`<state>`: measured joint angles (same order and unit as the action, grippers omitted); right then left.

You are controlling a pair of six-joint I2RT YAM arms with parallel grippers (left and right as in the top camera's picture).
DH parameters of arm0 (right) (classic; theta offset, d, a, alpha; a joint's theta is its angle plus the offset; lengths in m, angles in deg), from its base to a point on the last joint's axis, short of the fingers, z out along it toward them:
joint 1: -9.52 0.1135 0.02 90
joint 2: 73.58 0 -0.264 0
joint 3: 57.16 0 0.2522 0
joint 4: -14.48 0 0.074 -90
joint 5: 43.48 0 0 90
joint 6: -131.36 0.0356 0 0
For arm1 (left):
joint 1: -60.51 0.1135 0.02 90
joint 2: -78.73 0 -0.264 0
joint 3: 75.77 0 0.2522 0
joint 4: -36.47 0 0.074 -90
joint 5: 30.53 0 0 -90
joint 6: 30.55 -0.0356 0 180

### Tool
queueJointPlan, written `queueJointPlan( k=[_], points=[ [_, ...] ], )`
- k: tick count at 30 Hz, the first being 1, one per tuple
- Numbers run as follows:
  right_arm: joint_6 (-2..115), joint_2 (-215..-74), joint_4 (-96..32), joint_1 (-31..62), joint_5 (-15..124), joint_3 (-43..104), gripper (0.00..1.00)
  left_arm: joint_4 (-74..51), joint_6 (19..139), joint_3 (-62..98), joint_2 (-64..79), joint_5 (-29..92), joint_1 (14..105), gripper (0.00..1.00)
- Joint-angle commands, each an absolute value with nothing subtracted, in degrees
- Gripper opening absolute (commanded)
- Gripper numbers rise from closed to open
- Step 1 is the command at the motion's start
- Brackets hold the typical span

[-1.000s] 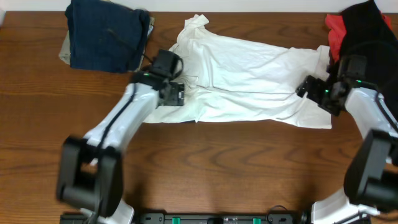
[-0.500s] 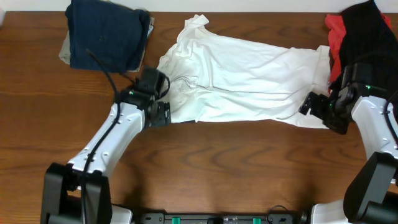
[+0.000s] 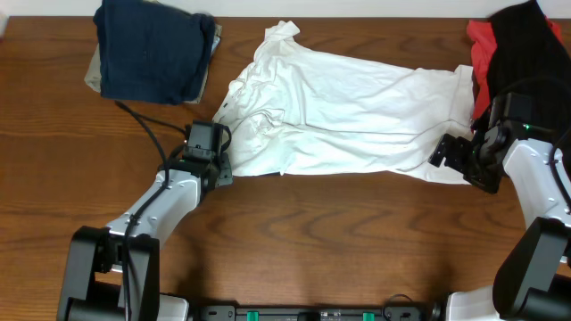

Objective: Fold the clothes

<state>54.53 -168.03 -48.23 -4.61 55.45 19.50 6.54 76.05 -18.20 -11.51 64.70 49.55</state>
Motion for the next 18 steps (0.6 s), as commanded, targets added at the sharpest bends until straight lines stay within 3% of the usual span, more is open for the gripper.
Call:
queueJointPlan(
  k=[1,4,16,18],
  points=[
    [53.9,-168.4,-48.4,-5.1,54.2,19.1,0.99,7.0,75.4,-18.8,-11.6,63.7,49.7,0.33],
    [53.9,-168.4,-48.6,-5.1,53.8,19.1,0.98,6.4,75.4,-18.9,-11.6,63.7,49.7,0.25],
    [53.9,-168.4,-48.6,-5.1,52.5,19.1,0.98,11.0,75.4,-19.6,-15.6,66.0,49.8,0.24],
    [53.9,-168.4,-48.6,-5.1,52.5,19.1,0.98,11.6,75.4,-19.6,-17.2,66.0,49.8,0.14]
  ],
)
